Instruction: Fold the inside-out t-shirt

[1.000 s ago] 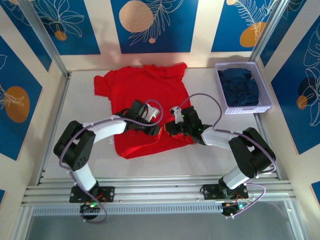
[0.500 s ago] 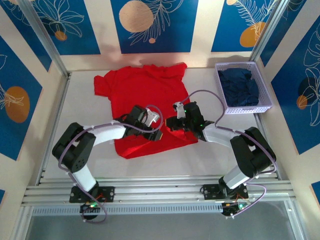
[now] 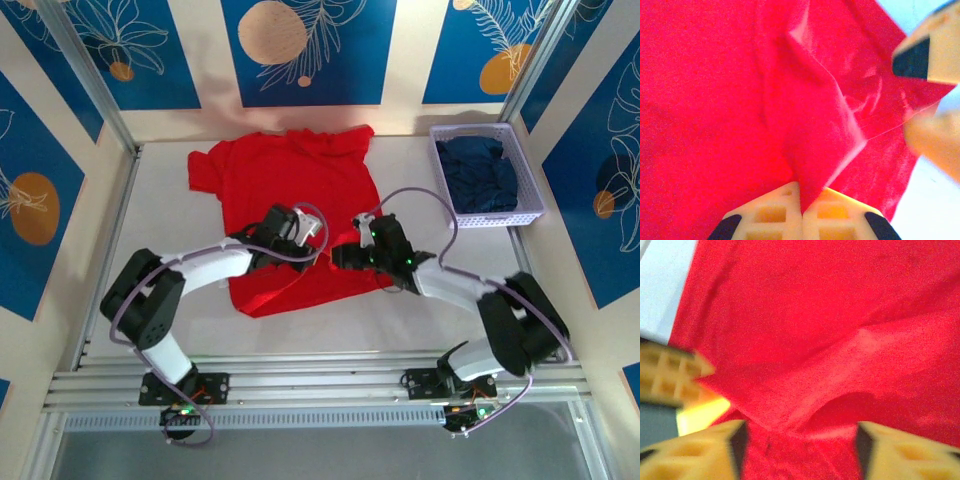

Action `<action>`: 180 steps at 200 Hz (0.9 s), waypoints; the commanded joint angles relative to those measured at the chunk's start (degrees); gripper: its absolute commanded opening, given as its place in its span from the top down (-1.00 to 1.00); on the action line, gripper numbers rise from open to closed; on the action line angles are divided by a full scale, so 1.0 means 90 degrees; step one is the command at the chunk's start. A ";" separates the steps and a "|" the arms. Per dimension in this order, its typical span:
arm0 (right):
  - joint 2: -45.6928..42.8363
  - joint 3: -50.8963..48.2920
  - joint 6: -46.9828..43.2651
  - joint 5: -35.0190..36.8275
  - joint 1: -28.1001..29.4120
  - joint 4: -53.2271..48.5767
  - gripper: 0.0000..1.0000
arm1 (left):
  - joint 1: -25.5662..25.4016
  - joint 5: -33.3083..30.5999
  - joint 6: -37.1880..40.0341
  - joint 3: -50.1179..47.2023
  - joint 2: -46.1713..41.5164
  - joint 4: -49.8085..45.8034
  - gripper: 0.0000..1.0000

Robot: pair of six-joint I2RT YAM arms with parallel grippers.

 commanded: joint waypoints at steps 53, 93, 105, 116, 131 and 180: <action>0.1387 -0.0231 -0.0991 0.0682 0.1718 0.2642 -0.20 | 0.0480 0.0652 -0.0004 0.0950 -0.0802 -0.1348 1.00; 0.2625 0.0286 -0.1386 0.2026 0.1965 0.3290 0.13 | 0.0580 0.0767 -0.0003 0.1288 -0.0859 -0.1768 1.00; 0.2798 0.0473 -0.1491 0.2341 0.1937 0.3168 0.18 | 0.0603 0.0750 -0.0068 0.1398 -0.0910 -0.1869 1.00; 0.2954 0.0672 -0.1635 0.2678 0.1938 0.2997 0.22 | 0.0619 0.0807 -0.0180 0.1522 -0.0941 -0.1963 1.00; 0.3158 0.0871 -0.1811 0.2979 0.1931 0.2927 0.23 | 0.0614 0.1010 -0.0295 0.1765 -0.0958 -0.2143 1.00; 0.3385 0.1215 -0.1967 0.3073 0.1653 0.2894 0.22 | 0.0539 0.1626 -0.0707 0.2166 -0.1344 -0.2419 1.00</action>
